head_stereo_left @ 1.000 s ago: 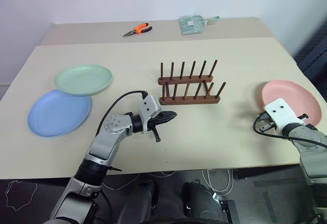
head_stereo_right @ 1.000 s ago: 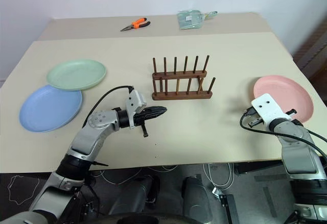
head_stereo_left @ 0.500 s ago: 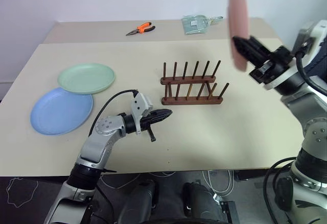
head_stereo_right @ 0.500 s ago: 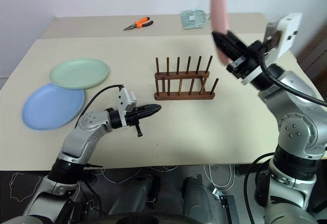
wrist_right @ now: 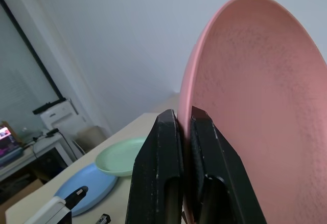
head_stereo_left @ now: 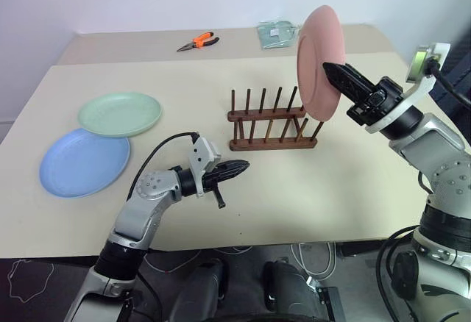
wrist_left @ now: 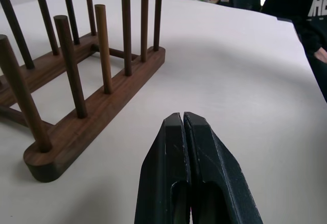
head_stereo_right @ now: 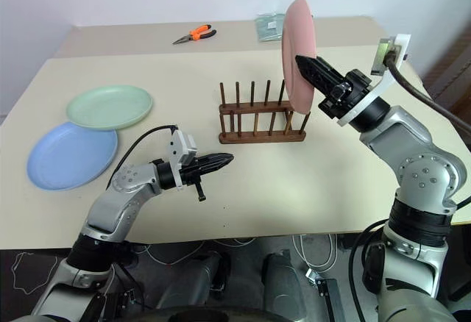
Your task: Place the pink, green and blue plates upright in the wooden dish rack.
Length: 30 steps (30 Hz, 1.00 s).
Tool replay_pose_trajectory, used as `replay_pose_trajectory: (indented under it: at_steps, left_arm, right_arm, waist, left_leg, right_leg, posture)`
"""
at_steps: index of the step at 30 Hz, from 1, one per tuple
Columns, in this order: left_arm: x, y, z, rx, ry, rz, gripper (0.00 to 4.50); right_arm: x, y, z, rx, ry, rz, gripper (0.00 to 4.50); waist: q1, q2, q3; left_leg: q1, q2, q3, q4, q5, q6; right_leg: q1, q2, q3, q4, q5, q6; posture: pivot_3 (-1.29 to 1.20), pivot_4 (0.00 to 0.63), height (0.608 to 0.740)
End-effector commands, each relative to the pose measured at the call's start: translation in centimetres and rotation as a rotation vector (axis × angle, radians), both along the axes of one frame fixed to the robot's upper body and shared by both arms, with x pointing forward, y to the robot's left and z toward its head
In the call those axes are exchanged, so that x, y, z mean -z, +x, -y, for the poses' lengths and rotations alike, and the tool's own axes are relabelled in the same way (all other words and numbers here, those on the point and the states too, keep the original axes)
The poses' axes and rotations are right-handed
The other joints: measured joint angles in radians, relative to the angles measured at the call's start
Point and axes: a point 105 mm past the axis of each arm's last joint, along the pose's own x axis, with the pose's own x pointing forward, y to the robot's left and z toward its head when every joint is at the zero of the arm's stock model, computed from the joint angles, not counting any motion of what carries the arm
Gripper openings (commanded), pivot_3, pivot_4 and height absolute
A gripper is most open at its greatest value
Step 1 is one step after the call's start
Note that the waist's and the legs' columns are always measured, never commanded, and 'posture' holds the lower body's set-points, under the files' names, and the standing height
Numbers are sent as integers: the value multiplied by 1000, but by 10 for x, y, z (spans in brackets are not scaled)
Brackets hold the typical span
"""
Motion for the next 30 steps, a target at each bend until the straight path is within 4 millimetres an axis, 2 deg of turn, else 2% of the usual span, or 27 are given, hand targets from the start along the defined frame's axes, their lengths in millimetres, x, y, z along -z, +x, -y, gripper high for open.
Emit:
replay_pose_trajectory:
  at_steps: [1,4,7,11,20,21,22,25,26,27,29,30]
  left_arm:
    - [-10,-3,1,13,-15,45,0]
    - [-10,-3,1,11,-11,48,0]
    - [-10,-2,0,10,-9,49,0]
    - [-10,-2,0,7,-4,49,0]
    - [-9,3,-12,-46,-4,19,0]
    - [-10,5,-14,-59,-5,18,547]
    - [-14,12,-21,-108,-26,23,804]
    - [-35,35,-49,-305,-108,70,2241]
    - [-42,47,-63,-415,-108,108,2803]
    - [-50,61,-87,-576,-114,142,3291]
    - [-65,77,-127,-825,-129,196,4246]
    - [-76,82,-151,-967,-158,222,4450]
  right_arm:
    - [-8,5,3,2,16,14,25]
    - [-6,12,10,24,61,-9,25]
    - [-4,16,14,48,64,-16,1078]
    - [-4,23,19,123,11,13,3057]
    - [-33,31,48,383,-170,206,3057]
    - [-36,31,50,399,-185,222,3100]
    - [-44,30,50,423,-228,263,3344]
    - [-67,20,34,424,-362,403,4406]
    - [-72,15,22,395,-424,457,4500]
    - [-74,7,3,341,-514,527,4500]
    - [-71,-5,-26,245,-634,617,4500]
    - [-65,-10,-41,184,-683,650,4500]
  waist:
    - [0,0,0]
    - [0,0,0]
    - [0,0,0]
    - [0,0,0]
    - [0,0,0]
    - [0,0,0]
    - [0,0,0]
    - [-2,1,1]
    - [-1,1,1]
    - [-1,1,1]
    - [-3,1,1]
    - [-3,0,1]
  left_leg:
    - [0,0,0,0,0,0]
    - [0,0,0,0,0,0]
    - [0,0,0,0,0,0]
    - [0,0,1,0,0,0]
    - [0,0,1,0,0,0]
    - [0,0,1,0,0,0]
    - [0,0,1,0,0,0]
    - [0,0,2,0,0,0]
    - [0,0,2,-1,0,0]
    - [0,0,2,-1,0,0]
    - [0,1,2,-1,0,-1]
    - [0,1,2,-1,0,-1]
  right_leg:
    - [0,0,0,0,0,0]
    - [0,0,0,0,0,0]
    - [-1,0,0,0,0,0]
    - [-1,0,1,0,0,0]
    - [-1,0,1,0,0,0]
    - [-1,0,1,0,0,0]
    - [-1,0,1,0,0,0]
    - [-2,0,2,1,0,0]
    - [-2,1,2,1,0,0]
    - [-3,1,2,1,0,0]
    - [-3,1,2,1,0,0]
    - [-3,2,2,2,0,0]
  posture:
    - [0,150,740]
    - [0,150,740]
    - [0,150,740]
    - [0,150,740]
    - [0,150,740]
    - [0,150,740]
    - [0,150,740]
    - [0,150,740]
    - [0,150,740]
    - [0,150,740]
    - [0,150,740]
    - [0,150,740]
